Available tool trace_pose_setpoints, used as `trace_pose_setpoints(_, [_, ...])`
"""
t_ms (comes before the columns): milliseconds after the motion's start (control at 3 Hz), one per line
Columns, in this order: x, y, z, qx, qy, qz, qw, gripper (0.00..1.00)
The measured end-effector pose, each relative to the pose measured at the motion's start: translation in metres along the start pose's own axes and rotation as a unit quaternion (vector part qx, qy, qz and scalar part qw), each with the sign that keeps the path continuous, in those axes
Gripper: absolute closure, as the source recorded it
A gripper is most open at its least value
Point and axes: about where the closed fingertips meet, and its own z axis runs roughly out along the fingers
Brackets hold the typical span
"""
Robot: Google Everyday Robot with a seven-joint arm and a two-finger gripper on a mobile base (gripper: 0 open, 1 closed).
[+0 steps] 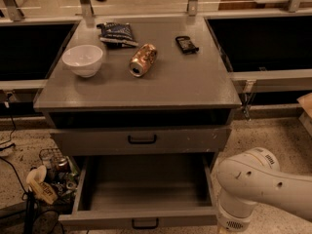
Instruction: Close middle drawer
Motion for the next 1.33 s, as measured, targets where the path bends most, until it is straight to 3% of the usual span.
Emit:
trace_pose_setpoints(333, [-0.001,0.002,0.006,-0.004,-0.003,0.001,1.0000,1.00])
trace_pose_setpoints(667, [-0.005,0.013,0.041,-0.029,-0.021,0.010,0.9993,1.00])
trace_pose_setpoints(1333, [-0.011,0.024,0.117,-0.080,-0.023,0.037,0.9959,1.00])
